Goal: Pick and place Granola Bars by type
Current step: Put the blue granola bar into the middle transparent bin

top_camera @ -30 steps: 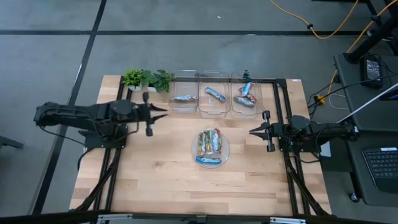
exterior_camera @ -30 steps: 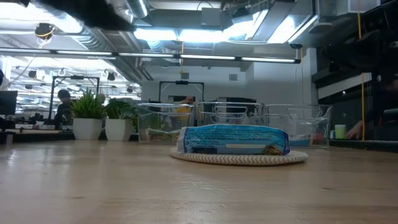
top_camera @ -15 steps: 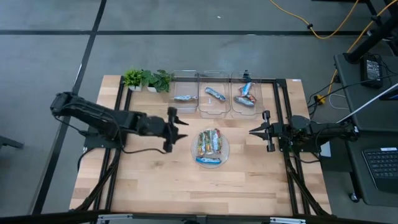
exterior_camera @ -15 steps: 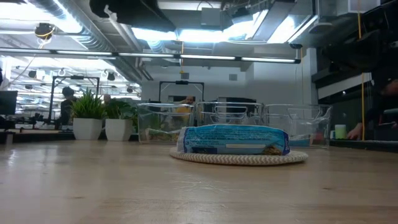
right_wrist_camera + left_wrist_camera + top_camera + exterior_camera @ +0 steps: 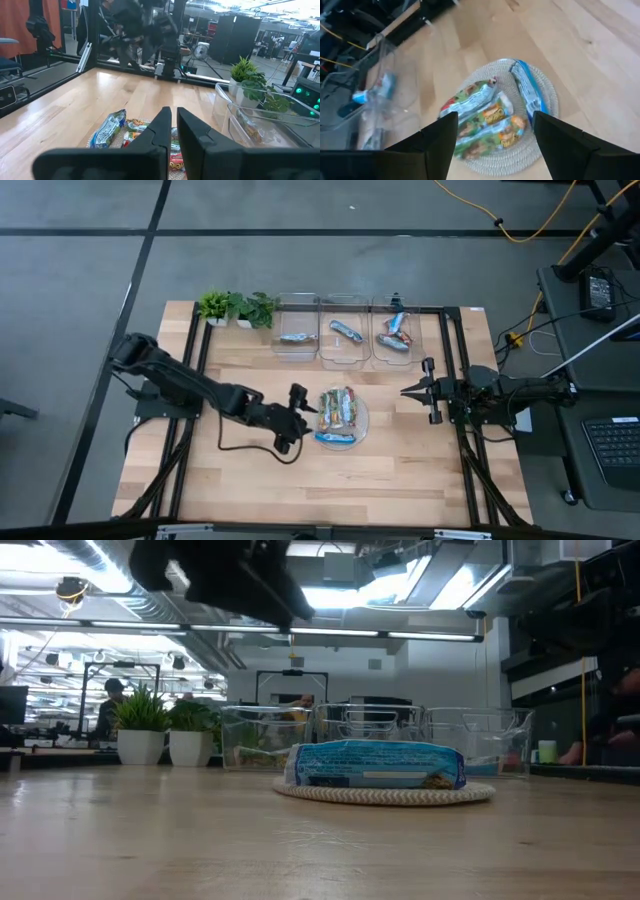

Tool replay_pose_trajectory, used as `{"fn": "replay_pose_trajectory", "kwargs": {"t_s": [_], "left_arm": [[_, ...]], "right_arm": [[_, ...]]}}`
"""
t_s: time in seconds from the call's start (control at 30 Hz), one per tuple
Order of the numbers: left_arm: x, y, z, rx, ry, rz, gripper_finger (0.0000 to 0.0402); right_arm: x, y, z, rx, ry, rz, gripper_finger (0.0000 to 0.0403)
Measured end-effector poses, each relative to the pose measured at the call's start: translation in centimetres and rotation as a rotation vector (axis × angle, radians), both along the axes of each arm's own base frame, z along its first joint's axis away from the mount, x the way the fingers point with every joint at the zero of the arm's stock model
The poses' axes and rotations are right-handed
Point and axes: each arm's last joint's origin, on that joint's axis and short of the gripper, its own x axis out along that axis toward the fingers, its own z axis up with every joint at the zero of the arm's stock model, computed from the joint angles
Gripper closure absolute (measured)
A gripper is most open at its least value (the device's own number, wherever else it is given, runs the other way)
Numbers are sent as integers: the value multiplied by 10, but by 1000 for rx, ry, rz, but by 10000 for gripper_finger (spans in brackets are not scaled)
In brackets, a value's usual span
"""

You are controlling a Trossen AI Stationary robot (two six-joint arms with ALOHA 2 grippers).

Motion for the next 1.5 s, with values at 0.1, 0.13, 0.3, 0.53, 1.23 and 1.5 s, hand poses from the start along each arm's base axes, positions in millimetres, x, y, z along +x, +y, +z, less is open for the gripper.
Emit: {"fn": "replay_pose_trajectory", "kwargs": {"t_s": [0.1, 0.13, 0.3, 0.53, 1.23, 1.5], "left_arm": [[8, -4, -12, -28, 23, -42, 150], [10, -5, -16, -39, 31, -56, 150], [22, -9, -38, -74, 66, -104, 151], [34, -12, -62, -62, 76, -110, 151], [56, -6, -95, -89, 123, -116, 243], [56, -5, -95, -95, 125, -114, 297]], "right_arm": [[0, 0, 0, 0, 0, 0, 369], [0, 0, 0, 0, 0, 0, 369], [0, 0, 0, 0, 0, 0, 369], [0, 0, 0, 0, 0, 0, 369], [0, 0, 0, 0, 0, 0, 369], [0, 0, 0, 0, 0, 0, 369]]}}
